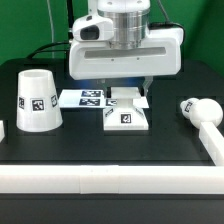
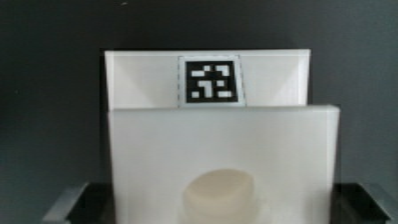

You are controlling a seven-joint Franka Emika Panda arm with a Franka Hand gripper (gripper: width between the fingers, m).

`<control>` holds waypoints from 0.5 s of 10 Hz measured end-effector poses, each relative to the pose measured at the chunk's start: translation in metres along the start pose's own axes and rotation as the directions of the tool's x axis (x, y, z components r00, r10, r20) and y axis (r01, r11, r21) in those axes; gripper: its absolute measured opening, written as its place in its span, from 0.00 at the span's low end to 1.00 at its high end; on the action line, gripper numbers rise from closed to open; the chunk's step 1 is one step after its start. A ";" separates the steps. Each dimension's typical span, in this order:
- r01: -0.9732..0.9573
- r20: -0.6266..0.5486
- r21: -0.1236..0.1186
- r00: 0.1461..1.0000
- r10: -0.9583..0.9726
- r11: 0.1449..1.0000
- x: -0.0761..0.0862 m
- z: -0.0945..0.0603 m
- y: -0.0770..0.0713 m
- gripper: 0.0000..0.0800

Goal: Assemble lamp

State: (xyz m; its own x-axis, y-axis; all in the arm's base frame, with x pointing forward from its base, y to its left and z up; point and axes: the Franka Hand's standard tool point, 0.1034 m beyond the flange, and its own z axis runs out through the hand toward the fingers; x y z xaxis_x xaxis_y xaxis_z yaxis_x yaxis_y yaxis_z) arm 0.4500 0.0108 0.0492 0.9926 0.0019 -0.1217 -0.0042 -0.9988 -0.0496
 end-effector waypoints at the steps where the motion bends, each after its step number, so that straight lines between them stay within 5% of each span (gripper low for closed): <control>1: 0.000 0.000 0.000 1.000 0.000 1.000 0.000 0.000 0.000 0.66; 3: 0.002 0.001 0.000 1.000 -0.002 1.000 0.001 0.000 -0.001 0.67; 5: 0.032 -0.011 0.008 0.999 -0.032 0.999 0.029 -0.003 -0.017 0.67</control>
Offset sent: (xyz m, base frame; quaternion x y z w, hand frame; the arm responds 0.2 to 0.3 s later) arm 0.0430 0.0270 0.0039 0.0105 -0.0110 -0.0553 0.9984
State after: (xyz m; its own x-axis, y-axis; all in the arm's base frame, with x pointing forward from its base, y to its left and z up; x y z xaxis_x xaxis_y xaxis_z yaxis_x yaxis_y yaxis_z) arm 0.4797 0.0278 0.0495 0.9934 0.0337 -0.1096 0.0271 -0.9978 -0.0611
